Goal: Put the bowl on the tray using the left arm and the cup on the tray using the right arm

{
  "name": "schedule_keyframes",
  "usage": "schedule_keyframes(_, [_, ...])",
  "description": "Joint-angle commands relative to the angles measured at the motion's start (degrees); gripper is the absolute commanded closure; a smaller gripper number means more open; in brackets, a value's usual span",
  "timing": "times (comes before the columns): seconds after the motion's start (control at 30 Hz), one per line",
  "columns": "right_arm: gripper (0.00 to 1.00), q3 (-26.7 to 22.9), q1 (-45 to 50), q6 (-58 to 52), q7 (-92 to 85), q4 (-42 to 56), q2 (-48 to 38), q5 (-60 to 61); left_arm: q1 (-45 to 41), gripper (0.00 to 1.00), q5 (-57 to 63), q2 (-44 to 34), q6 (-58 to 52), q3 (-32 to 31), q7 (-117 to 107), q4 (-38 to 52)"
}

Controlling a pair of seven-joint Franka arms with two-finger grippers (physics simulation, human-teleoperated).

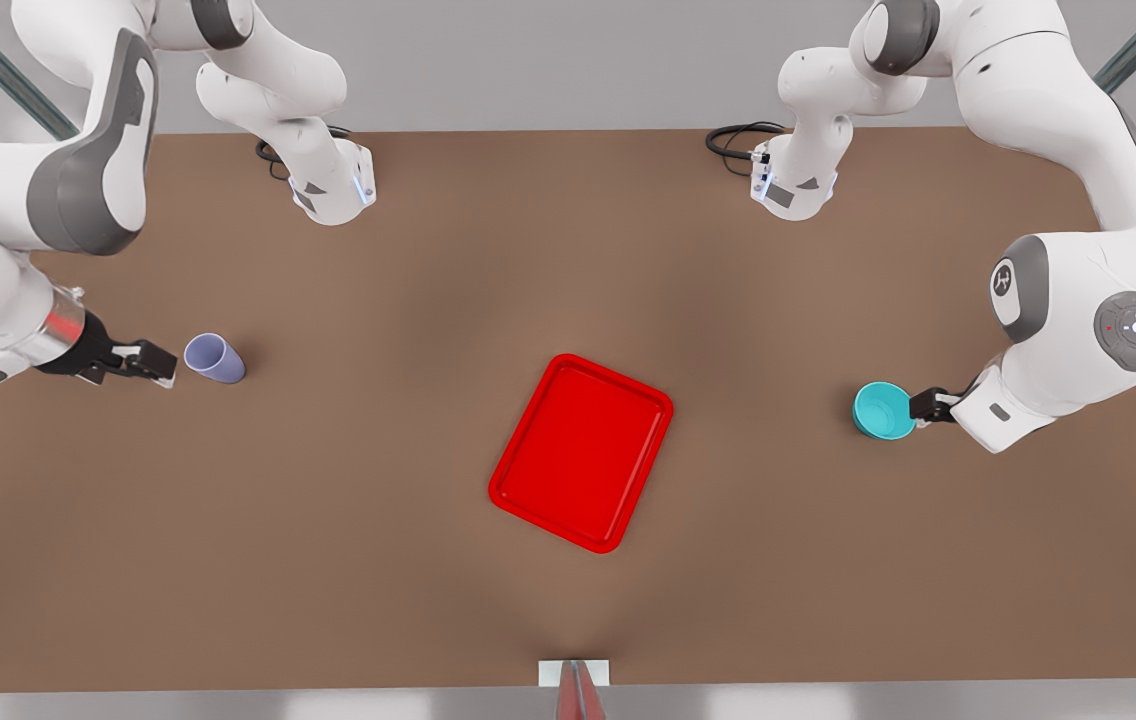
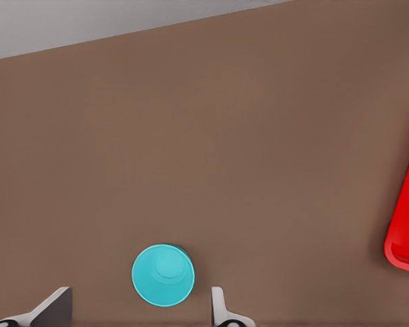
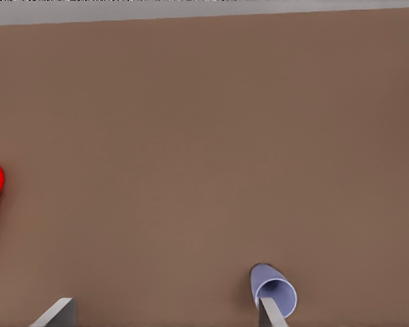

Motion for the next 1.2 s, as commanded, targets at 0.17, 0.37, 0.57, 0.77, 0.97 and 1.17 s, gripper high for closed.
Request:
schedule_keyframes(0.17, [0.0, -0.2, -0.1, -0.4, 0.1, -0.1, 0.0, -0.2, 0.8, 0.0, -17.8, 2.3, 8.5, 7.4, 13.7, -13.4])
schedule_keyframes(0.37, [0.0, 0.6, 2.6, -7.0, 0.5, 0.1, 0.1, 0.6, 1.0, 0.0, -23.9, 6.7, 22.1, 13.6, 33.4, -26.5])
schedule_keyframes(0.57, [0.0, 0.8, 3.6, -6.0, -0.8, -0.7, -0.4, -0.1, 2.3, 0.0, -23.9, 12.9, 25.0, 15.5, 38.1, -26.4])
schedule_keyframes(0.77, [0.0, 6.3, -4.4, -1.7, -1.0, -6.9, -3.5, -0.5, 2.3, 0.59, -25.7, 15.6, 25.5, 15.5, 38.1, -26.0])
schedule_keyframes(0.97, [0.0, 6.2, -5.7, -3.5, -2.5, -6.3, -4.0, -0.5, 2.3, 0.67, -26.2, 16.5, 25.3, 15.5, 38.1, -26.1])
schedule_keyframes(1.17, [0.0, 6.2, -5.5, -3.2, -2.6, -5.9, -2.9, -2.0, 2.3, 0.79, -27.7, 17.1, 25.3, 15.5, 38.1, -25.9])
